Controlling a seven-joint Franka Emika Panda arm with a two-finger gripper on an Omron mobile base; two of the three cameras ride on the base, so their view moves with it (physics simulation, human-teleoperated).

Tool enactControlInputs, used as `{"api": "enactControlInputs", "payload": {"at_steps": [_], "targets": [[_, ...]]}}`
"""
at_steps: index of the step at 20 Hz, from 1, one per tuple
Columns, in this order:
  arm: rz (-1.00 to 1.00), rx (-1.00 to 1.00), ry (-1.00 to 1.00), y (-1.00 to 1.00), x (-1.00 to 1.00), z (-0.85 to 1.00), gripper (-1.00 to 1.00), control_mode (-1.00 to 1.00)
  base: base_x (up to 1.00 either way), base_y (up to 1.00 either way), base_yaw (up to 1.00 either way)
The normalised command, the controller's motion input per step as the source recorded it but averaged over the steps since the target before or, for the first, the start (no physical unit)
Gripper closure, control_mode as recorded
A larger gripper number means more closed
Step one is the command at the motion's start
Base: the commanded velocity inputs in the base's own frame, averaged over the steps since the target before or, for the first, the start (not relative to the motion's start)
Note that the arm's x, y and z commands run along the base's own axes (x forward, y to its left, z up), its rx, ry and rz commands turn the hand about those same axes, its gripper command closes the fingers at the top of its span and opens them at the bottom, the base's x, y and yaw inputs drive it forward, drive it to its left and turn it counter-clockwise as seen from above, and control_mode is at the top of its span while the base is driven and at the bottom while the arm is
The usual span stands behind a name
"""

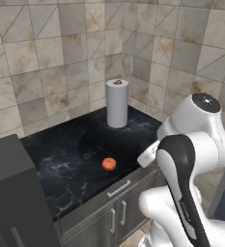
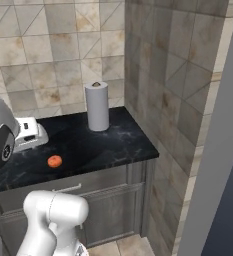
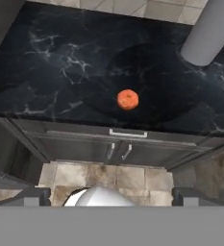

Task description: Place the beers on the top shelf of the fridge to keep them out of children's reach, and place the squash on lower shelves for easy access.

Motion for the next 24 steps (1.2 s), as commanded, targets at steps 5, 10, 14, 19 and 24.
{"api": "enactControlInputs", "payload": {"at_steps": [5,10,14,19,24], "targets": [[-0.06,-0.03,0.24,0.04,0.40,-0.19,-1.00,-1.00,0.00,0.00,0.00],[0.00,0.00,0.07,0.00,0.26,-0.44,-1.00,-1.00,0.00,0.00,0.00],[0.00,0.00,0.00,0.00,0.07,-0.51,-1.00,-1.00,0.00,0.00,0.00],[0.00,0.00,0.00,0.07,0.12,-0.42,-1.00,-1.00,0.00,0.00,0.00],[0.00,0.00,0.00,0.12,0.19,-0.29,-1.00,-1.00,0.00,0.00,0.00]]}}
